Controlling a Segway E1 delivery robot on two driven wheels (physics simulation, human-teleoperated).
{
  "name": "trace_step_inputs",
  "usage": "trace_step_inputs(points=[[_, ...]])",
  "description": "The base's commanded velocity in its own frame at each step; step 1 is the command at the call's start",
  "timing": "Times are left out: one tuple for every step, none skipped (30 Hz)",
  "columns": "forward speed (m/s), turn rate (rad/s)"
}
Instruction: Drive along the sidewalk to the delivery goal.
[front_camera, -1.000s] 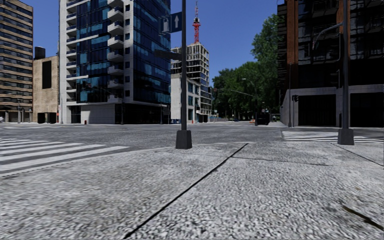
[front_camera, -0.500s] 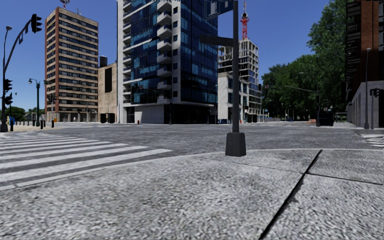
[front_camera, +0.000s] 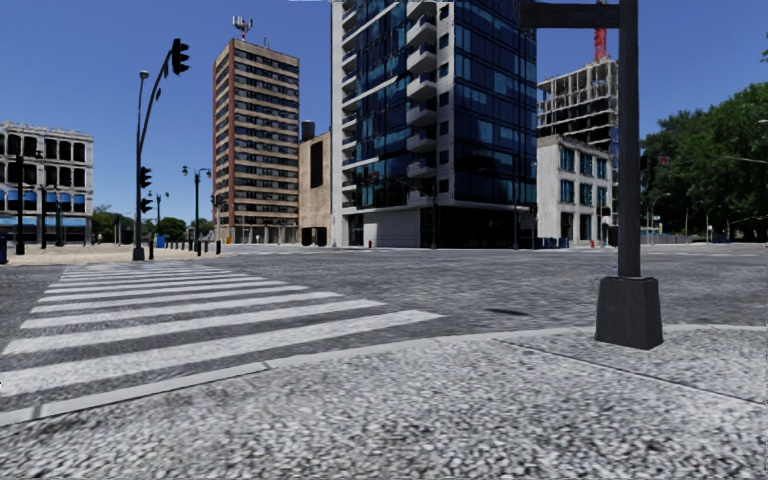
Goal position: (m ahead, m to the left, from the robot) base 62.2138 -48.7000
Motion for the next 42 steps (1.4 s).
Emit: trace_step_inputs(points=[[2.0,0.58],[2.0,0.58],[2.0,0.58],[2.0,0.58],[2.0,0.58],[2.0,0.58],[2.0,0.58],[2.0,0.58],[2.0,0.58],[2.0,0.58],[2.0,0.58],[2.0,0.58],[2.0,0.58],[2.0,0.58],[2.0,0.58],[2.0,0.58],[2.0,0.58],[2.0,0.58],[2.0,0.58],[2.0,0.58],[2.0,0.58],[2.0,0.58],[2.0,0.58],[2.0,0.58],[2.0,0.58],[2.0,0.58],[2.0,0.58],[2.0,0.58],[2.0,0.58],[2.0,0.58],[2.0,0.58],[2.0,0.58],[2.0,0.58],[2.0,0.58],[2.0,0.58],[2.0,0.58],[2.0,0.58],[2.0,0.58],[2.0,0.58],[2.0,0.57],[2.0,0.56],[2.0,0.55]])
